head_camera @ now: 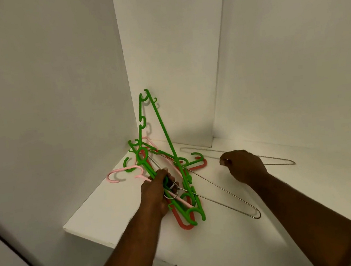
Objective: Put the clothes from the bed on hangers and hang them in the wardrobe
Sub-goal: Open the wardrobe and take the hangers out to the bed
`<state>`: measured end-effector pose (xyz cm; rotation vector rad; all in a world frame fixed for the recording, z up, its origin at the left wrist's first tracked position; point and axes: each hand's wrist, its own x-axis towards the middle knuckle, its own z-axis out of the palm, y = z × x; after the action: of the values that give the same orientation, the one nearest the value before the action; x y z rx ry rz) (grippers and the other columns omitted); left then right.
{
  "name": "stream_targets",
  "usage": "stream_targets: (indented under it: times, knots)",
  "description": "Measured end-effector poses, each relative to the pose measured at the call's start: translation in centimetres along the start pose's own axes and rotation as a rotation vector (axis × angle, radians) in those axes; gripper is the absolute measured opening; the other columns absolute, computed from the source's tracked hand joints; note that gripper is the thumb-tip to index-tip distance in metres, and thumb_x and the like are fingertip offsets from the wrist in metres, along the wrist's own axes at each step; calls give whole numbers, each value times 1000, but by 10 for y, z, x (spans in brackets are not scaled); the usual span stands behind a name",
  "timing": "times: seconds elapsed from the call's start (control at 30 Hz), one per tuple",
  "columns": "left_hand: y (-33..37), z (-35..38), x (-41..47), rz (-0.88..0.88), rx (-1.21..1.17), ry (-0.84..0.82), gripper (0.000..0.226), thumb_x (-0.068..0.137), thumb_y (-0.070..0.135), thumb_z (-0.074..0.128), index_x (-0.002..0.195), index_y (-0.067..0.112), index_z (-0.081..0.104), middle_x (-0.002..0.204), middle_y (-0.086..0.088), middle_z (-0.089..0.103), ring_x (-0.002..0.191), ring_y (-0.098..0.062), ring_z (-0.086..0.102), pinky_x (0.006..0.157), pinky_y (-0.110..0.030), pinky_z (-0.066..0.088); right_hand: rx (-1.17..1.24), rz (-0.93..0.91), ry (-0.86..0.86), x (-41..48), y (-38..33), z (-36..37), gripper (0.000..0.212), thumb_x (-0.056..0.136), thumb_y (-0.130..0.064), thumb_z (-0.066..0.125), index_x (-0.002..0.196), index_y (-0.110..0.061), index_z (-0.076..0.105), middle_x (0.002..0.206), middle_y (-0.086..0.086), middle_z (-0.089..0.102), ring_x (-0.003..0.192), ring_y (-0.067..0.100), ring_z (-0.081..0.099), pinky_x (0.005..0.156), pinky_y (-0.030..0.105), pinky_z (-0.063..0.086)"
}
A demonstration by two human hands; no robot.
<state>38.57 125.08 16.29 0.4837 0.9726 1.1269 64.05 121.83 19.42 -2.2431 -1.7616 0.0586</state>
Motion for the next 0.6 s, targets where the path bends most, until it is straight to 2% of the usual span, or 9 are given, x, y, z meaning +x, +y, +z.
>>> stream_targets:
  times: [0.17,0.3,0.4,0.5,0.6]
  knots:
    - [-1,-2,-1,21,-29,-63,13,93,13,69,89,1,69,72,-13,70,61,-22,68,69,-37,59,141,80,208,-6,-24,-36,24,102,-23,47,105,-22,70,105,2,73,95,26,67,77,33,51]
    - [1,0,-2,-12,-116,-92,25,96,12,64,115,-4,65,92,-17,76,78,-24,75,65,-36,62,359,-80,301,-31,-98,-77,31,102,-24,44,121,-15,67,117,4,68,107,21,65,92,36,52]
    - [3,0,-3,-46,-172,-139,33,98,20,62,124,0,59,98,-19,76,83,-27,76,65,-40,62,369,-127,153,-40,-151,-78,32,98,-19,43,122,-15,65,121,6,61,105,22,62,92,42,54]
    - [7,-2,-11,-67,-203,-239,45,102,43,50,125,5,61,107,-17,75,91,-29,76,70,-41,62,242,-23,-64,-29,-183,-50,28,96,-19,49,120,-8,60,122,12,54,109,29,59,91,45,55]
    - [7,-10,-8,-93,-253,-322,66,95,62,48,136,11,59,132,-17,65,121,-32,64,105,-48,49,235,-9,-289,-20,-198,-14,42,99,-36,49,127,-5,57,129,15,56,117,32,58,98,46,53]
